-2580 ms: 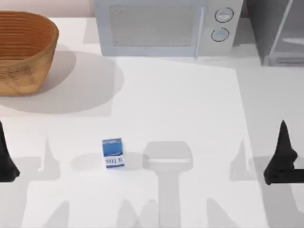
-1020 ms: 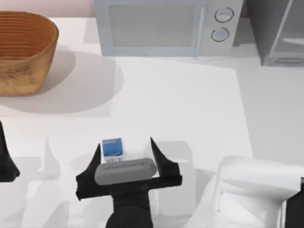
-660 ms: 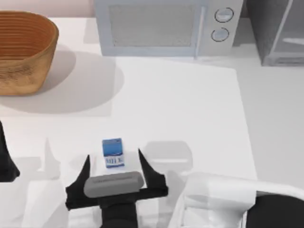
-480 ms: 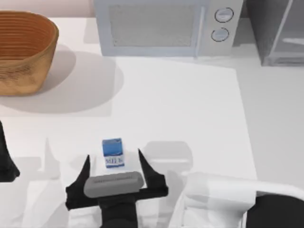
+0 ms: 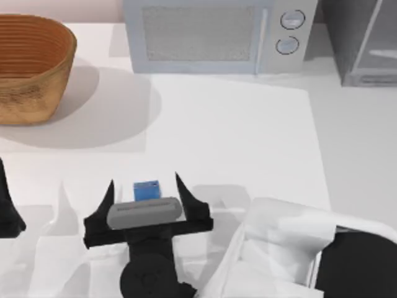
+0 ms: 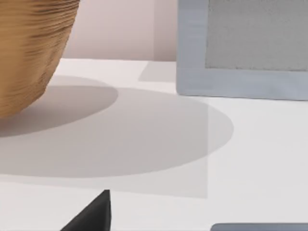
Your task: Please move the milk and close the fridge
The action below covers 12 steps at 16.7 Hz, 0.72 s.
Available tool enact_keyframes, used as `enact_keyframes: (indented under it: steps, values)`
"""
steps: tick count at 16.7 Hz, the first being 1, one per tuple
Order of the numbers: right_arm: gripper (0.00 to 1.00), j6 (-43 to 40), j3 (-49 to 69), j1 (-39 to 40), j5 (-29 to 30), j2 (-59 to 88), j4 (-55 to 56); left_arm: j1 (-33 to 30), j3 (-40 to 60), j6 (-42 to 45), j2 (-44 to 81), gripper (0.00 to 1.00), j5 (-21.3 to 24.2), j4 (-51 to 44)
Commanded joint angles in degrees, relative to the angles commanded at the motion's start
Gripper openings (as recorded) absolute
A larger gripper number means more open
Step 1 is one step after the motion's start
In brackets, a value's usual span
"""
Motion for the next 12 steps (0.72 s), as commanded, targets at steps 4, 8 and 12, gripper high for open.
enact_keyframes:
  steps: [4,8,12]
  values:
    - [0.85,0.0,0.0,0.0,0.0,0.0,0.0,0.0,0.0,0.0,0.0,1.00,0.0,0.0]
    - [0.55,0.0,0.0,0.0,0.0,0.0,0.0,0.0,0.0,0.0,0.0,1.00,0.0,0.0]
    - [0.25,0.0,0.0,0.0,0.0,0.0,0.0,0.0,0.0,0.0,0.0,1.00,0.0,0.0]
